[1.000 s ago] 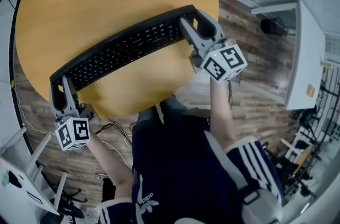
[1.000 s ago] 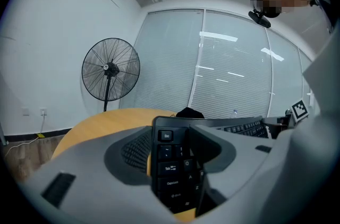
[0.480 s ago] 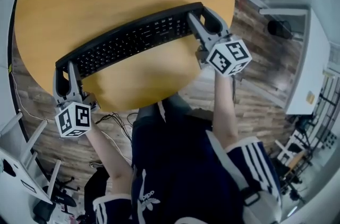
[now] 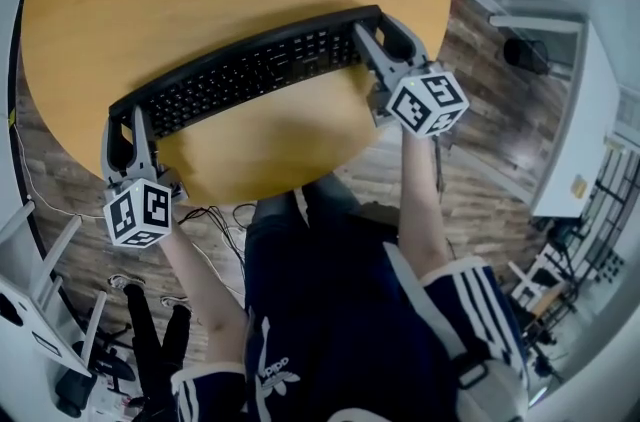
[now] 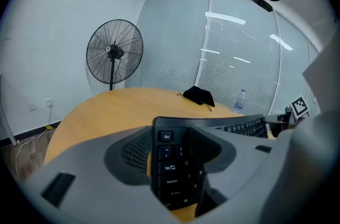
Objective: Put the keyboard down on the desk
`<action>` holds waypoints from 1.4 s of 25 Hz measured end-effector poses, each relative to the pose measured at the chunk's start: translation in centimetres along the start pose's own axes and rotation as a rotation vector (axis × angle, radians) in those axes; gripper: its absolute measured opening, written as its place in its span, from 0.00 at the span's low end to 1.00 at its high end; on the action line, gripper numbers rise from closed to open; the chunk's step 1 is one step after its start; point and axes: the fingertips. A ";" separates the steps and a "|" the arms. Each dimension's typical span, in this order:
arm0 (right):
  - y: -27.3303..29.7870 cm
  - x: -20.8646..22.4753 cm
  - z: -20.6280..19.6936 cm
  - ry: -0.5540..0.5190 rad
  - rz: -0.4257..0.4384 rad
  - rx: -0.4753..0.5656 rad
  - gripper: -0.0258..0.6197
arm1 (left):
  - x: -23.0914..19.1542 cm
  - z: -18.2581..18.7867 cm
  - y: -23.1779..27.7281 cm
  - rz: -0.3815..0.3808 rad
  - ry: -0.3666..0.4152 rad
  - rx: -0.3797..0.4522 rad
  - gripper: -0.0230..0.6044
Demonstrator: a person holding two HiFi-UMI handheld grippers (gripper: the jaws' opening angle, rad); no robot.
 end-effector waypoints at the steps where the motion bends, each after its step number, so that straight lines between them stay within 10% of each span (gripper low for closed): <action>1: 0.2 0.0 0.1 0.001 0.000 -0.003 0.32 | 0.0 0.0 0.2 0.002 -0.002 -0.001 0.38; 35: 3.2 1.6 -1.9 0.078 -0.079 -0.140 0.32 | -1.6 -2.0 3.7 0.056 -0.043 -0.130 0.38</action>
Point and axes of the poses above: the fingertips, and each gripper's own axes: y forward along the fingers, x to its right, z out of its top, and after that the axes turned 3 degrees about y, right-handed
